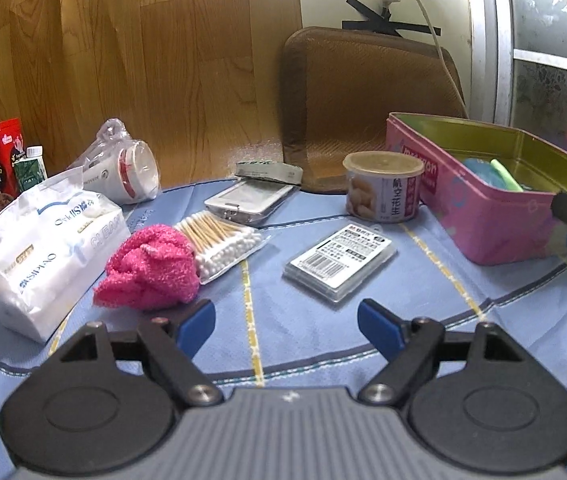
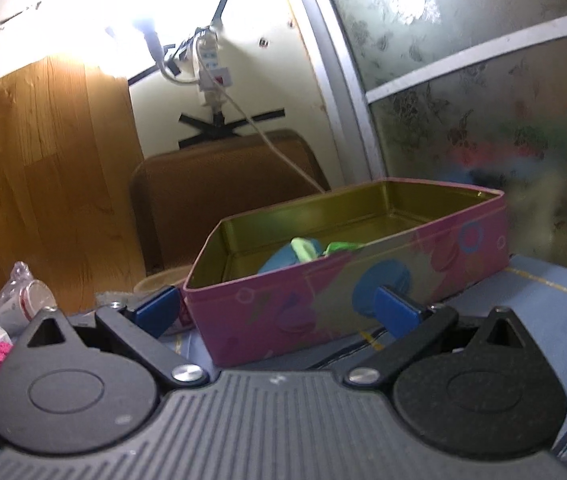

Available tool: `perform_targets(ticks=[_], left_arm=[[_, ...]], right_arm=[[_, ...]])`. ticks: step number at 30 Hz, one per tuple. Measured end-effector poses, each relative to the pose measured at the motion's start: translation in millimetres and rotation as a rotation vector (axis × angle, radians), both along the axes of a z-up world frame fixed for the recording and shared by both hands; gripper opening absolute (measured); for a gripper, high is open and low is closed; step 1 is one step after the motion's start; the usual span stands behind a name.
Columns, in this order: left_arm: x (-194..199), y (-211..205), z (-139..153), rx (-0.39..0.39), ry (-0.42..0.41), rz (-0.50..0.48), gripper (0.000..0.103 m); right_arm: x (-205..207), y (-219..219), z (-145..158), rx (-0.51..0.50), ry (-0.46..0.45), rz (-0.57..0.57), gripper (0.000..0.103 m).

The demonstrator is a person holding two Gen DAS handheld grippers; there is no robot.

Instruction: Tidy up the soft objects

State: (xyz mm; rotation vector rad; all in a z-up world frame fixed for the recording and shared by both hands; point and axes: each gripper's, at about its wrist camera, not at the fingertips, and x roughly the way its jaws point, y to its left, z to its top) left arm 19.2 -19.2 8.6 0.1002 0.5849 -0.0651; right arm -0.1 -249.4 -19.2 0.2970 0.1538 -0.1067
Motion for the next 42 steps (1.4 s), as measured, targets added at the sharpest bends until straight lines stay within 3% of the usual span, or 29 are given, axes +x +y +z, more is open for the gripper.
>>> perform_targets(ticks=[7, 14, 32, 42], left_arm=[[7, 1, -13, 0.014, 0.019, 0.011, 0.081], [10, 3, -18, 0.000, 0.036, 0.003, 0.081], [5, 4, -17, -0.007, -0.003, 0.001, 0.081], [-9, 23, -8, -0.126, -0.091, -0.029, 0.084]], right_arm=[[6, 2, 0, -0.003, 0.000, 0.005, 0.103], [17, -13, -6, 0.108, 0.071, 0.004, 0.103], [19, -9, -8, 0.114, 0.085, 0.034, 0.103], [21, -4, -8, 0.103, 0.101, 0.079, 0.101]])
